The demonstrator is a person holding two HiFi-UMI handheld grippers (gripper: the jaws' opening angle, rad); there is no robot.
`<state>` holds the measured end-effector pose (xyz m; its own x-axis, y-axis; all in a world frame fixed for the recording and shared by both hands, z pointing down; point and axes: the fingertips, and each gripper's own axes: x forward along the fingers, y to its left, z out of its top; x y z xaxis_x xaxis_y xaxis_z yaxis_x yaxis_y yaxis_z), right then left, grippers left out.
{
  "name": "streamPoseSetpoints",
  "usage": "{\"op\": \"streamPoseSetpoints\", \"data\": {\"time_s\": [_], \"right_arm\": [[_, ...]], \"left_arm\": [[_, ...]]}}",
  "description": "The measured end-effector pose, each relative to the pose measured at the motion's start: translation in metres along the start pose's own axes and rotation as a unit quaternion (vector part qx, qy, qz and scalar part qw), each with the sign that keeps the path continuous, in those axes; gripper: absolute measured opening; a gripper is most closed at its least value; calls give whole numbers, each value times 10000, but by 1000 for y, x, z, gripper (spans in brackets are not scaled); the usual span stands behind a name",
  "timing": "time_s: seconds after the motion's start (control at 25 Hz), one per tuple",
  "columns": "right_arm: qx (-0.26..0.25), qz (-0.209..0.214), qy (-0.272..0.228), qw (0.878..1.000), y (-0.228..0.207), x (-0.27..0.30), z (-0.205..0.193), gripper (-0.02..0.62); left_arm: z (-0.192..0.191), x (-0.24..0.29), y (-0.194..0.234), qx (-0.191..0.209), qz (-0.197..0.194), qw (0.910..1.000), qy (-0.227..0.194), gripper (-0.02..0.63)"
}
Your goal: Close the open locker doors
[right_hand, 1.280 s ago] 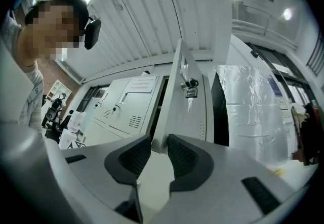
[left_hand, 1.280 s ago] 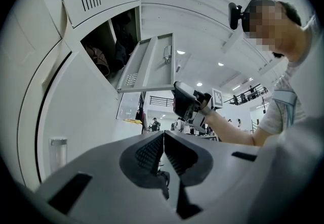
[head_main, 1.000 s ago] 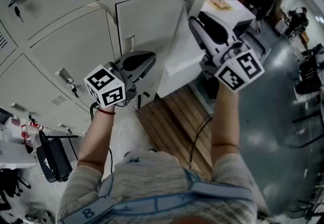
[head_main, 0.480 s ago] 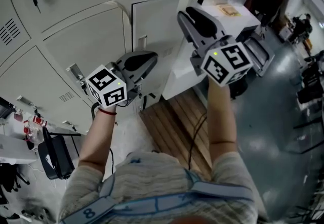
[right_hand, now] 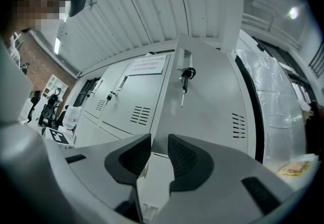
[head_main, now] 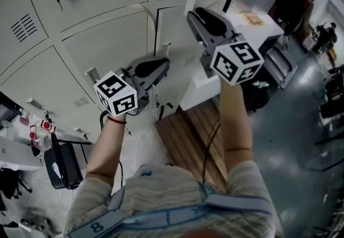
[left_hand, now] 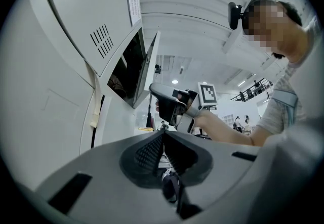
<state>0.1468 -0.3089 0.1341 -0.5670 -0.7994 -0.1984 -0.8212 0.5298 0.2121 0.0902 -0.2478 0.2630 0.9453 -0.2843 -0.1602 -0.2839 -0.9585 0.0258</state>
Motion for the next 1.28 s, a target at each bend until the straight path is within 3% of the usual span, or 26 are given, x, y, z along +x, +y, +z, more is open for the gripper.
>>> {"op": "streamPoseSetpoints", "data": {"time_s": [1.28], "right_arm": [[175,151,327,9992,-8,88,-20,106]], "left_arm": [[4,-19,42,-10,188,9998,-56,5]]}}
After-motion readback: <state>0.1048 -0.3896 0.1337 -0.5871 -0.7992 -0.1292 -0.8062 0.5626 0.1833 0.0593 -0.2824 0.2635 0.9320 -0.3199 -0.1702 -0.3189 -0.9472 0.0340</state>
